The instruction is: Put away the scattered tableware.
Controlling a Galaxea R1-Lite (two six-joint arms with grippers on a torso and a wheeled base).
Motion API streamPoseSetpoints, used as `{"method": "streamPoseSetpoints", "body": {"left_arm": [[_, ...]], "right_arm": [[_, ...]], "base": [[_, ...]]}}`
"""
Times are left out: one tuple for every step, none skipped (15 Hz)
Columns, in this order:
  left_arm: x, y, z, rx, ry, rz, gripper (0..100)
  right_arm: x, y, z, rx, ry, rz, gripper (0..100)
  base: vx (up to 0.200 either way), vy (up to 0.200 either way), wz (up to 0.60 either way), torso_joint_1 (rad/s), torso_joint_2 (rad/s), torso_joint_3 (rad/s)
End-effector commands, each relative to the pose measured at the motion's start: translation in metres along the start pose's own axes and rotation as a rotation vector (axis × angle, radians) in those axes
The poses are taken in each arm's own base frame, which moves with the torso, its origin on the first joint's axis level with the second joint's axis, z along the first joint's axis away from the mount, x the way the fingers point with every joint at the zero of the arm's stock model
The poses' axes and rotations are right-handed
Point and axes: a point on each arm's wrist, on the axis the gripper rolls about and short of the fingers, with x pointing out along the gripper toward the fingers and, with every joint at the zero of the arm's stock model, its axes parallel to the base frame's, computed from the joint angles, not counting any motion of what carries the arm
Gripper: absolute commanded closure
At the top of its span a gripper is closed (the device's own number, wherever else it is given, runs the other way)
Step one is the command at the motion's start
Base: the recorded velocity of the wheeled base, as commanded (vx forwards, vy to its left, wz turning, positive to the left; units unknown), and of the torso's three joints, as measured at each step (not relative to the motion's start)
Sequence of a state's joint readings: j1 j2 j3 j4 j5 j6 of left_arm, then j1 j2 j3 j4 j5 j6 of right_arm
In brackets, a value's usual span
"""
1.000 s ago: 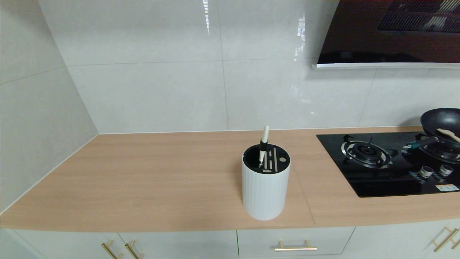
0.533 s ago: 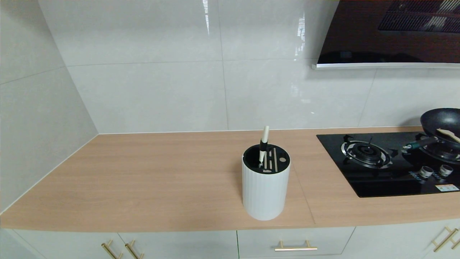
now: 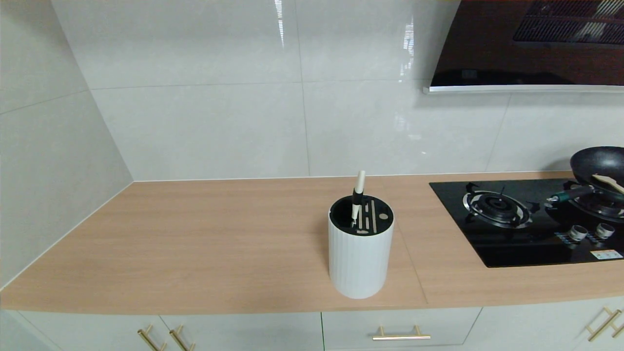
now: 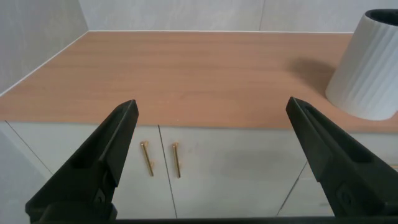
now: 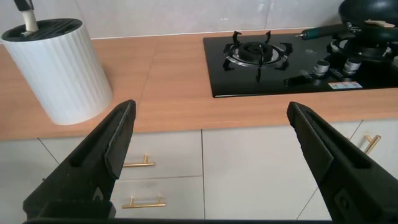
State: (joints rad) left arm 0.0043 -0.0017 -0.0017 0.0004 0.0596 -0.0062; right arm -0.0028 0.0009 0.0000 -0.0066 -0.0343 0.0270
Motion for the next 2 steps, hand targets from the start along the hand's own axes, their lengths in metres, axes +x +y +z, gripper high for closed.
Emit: {"method": "streamPoseSetpoints", "body": {"left_arm": [[0.0001,0.0,0.0,-0.001,0.001,0.001,0],[0.0003,0.0,0.0001,-0.001,0.003,0.001,0]], "right_arm": [[0.0001,0.0,0.0,-0.001,0.001,-0.001,0],[0.0001,0.0,0.0,-0.003,0.001,0.0,0]], "base": [[0.0,0.0,0.0,0.0,0.0,0.0],[0.0,0.0,0.0,0.0,0.0,0.0]]}}
